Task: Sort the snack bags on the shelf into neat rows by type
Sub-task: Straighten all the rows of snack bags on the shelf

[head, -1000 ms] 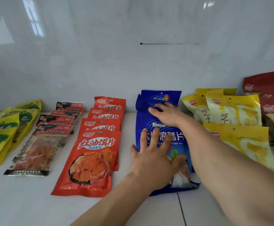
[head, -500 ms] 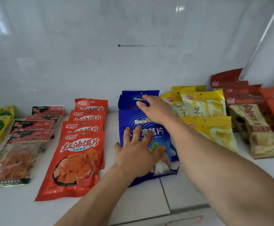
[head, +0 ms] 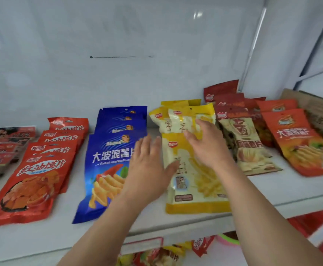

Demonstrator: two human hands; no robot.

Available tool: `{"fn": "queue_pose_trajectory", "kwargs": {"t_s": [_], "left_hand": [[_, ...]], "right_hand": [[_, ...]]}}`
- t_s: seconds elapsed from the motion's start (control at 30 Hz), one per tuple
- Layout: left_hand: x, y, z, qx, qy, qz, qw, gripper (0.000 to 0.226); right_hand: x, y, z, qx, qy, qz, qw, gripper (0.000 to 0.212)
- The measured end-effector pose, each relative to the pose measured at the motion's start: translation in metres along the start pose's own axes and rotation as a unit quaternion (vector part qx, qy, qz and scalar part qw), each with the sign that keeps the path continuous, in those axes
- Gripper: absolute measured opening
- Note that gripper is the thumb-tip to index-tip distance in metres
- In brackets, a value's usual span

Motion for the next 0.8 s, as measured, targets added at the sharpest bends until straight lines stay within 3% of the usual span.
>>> {"fn": "queue_pose_trajectory", "kwargs": {"t_s": [0.13, 0.3, 0.47, 0.63, 0.73, 0.8], "left_hand": [[0.008, 0.058, 0.012, 0.049, -0.067, -0.040, 0.996, 0.093], [0.007, 0.084, 0.012, 0.035, -0.109, -0.028, 0.993, 0.095], [0.003, 0.081, 0.030, -0.027, -0.027, 0.065, 0.997, 0.092], [-0.021, 0.086, 0.038, -0.010, -0.012, 0.085, 0.996, 0.092], [-0.032, 0.088, 0.042, 0.087, -0.028, 0.094, 0.991, 0.094], [-0.042, 0.082, 0.028, 0.192, -0.077, 0.125, 0.970, 0.098]], "right_hand": [[0.016, 0.015, 0.048, -0.009, 0.054, -0.047, 0.997, 0.077], [0.013, 0.029, 0.068, -0.128, 0.072, -0.087, 0.985, 0.079], [0.001, 0.035, 0.077, -0.185, 0.091, -0.111, 0.972, 0.088], [-0.015, 0.035, 0.076, -0.229, 0.092, -0.102, 0.964, 0.086], [-0.028, 0.037, 0.077, -0.215, 0.096, -0.105, 0.966, 0.085], [-0.034, 0.040, 0.079, -0.212, 0.090, -0.101, 0.968, 0.081]]}}
Point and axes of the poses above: each hand's wrist, its own x-axis away from the middle knuckle, its own y-axis out of the palm, z = x × y, the point moved 7 cm from there along -x, towards the middle knuckle, and after that the axes turned 15 degrees about x, right-handed, at the moved point
